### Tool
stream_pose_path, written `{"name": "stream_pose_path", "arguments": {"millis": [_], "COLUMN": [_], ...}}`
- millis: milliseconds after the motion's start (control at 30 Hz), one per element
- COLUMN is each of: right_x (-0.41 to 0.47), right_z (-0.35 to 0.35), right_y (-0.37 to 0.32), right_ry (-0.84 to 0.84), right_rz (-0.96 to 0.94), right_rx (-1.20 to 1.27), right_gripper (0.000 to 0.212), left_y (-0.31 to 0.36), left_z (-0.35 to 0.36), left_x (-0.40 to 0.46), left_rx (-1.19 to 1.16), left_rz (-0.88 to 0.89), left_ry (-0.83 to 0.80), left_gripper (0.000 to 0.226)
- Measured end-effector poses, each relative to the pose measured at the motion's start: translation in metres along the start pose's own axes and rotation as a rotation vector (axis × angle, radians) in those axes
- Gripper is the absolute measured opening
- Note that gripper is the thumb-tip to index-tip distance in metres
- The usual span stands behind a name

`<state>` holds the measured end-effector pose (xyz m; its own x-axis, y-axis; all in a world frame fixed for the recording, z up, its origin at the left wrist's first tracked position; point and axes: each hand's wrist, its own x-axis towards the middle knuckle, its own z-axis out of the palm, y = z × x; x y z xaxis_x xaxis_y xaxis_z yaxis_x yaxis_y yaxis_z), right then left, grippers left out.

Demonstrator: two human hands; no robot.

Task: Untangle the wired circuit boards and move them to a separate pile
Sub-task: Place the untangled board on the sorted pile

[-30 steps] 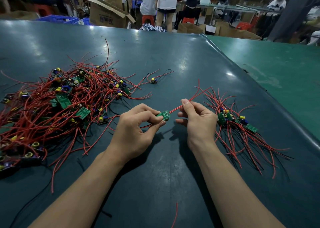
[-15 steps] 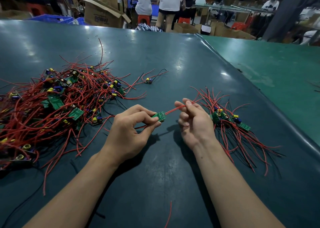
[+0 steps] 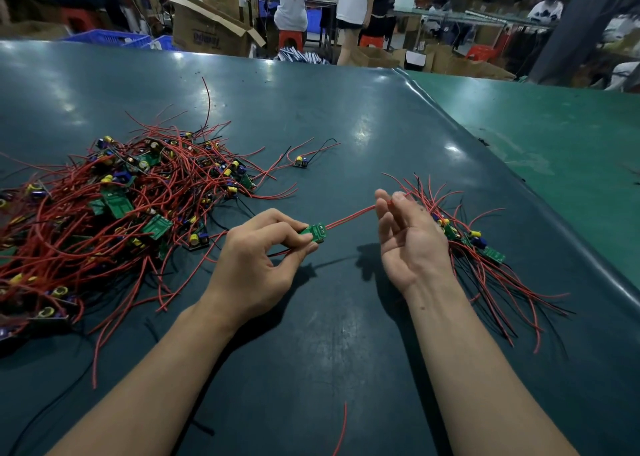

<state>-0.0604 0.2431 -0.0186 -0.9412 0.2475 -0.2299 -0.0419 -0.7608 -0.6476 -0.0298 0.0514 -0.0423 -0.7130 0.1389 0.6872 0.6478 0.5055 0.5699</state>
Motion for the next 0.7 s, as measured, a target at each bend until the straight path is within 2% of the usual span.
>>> {"name": "stream_pose_path", "arguments": {"millis": [67, 200, 533, 633, 700], "right_x": [0.0008, 0.0004, 0.002, 0.0029, 0.0057], "right_z": [-0.0005, -0.0024, -0.0053, -0.0046, -0.0043], "right_y": [-0.0022, -0.0058, -0.01, -0.0064, -0.0024], "right_ry": [-0.01, -0.051, 0.004, 0.018, 0.041], "right_rz": [-0.039, 0.013, 0.066, -0.017, -0.18], "right_rx": [0.013, 0.113, 0.156, 0.177, 0.019], "right_gripper": [0.012, 0.01, 0.007, 0.013, 0.024], "left_y": [-0.0003, -0.0012, -0.0006, 0.0014, 0.0021], "left_z": [-0.0002, 0.0004, 0.0007, 0.0005, -0.0003], "left_x": [-0.0002, -0.0012, -0.0009, -0.0012, -0.001], "left_rx": [0.001, -0.005, -0.028, -0.033, -0.018], "left_rz": [0.0, -0.001, -0.013, 0.008, 0.035], "left_ry": [0.004, -0.003, 0.002, 0.029, 0.084], "left_gripper": [0.01, 0.01, 0.009, 0.009, 0.009]}}
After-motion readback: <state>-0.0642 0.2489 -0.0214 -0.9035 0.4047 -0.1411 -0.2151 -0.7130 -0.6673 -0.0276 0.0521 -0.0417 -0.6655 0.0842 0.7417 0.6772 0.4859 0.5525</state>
